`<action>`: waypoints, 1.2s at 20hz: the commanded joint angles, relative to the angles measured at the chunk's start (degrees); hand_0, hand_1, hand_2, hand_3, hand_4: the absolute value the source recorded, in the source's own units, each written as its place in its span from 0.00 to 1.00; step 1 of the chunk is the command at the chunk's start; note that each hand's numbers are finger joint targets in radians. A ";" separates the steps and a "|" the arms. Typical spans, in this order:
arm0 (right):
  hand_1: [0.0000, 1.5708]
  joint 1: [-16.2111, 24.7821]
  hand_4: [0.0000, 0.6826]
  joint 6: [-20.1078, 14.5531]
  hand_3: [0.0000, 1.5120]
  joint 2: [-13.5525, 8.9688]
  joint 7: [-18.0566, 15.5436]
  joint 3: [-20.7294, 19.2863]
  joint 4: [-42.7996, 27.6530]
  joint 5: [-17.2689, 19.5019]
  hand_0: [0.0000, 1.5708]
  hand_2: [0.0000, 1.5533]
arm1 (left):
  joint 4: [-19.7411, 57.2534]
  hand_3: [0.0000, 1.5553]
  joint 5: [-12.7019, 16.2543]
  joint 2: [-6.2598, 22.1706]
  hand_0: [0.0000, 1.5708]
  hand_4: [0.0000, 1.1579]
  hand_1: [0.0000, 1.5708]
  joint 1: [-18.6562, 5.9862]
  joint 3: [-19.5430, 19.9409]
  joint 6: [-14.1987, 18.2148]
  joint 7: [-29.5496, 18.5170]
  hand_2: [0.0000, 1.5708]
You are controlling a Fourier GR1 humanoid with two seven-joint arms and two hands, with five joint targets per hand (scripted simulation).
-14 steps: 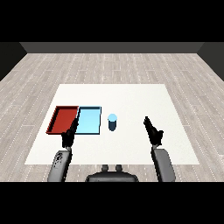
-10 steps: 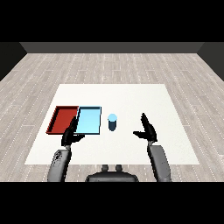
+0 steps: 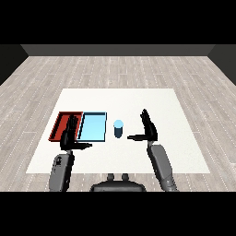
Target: Pick the blue can and put it in the blue box
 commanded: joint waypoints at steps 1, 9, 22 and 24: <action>0.00 -5.03 0.00 0.27 0.00 0.25 -2.91 -1.25 4.64 -2.86 0.00 0.00 | 2.98 0.00 -0.50 -1.81 0.00 0.00 0.00 -2.62 -0.31 0.15 -5.06 0.00; 0.00 -1.67 0.00 -2.83 0.00 0.25 0.18 3.28 -1.83 -4.28 0.00 0.00 | -0.54 0.00 3.02 1.13 0.00 0.00 0.00 1.73 2.97 -4.31 -5.35 0.00; 0.00 -9.33 0.00 -6.71 0.00 0.27 -9.81 8.66 16.99 -11.85 0.00 0.00 | 0.44 0.00 1.60 -0.88 0.00 0.00 0.00 -0.73 2.09 -2.25 -4.70 0.00; 0.00 -9.64 0.00 -9.18 0.00 0.27 -5.84 8.71 11.40 -15.13 0.00 0.00 | 2.35 0.00 1.78 -0.90 0.00 0.00 0.00 -0.70 2.81 -2.56 -6.55 0.00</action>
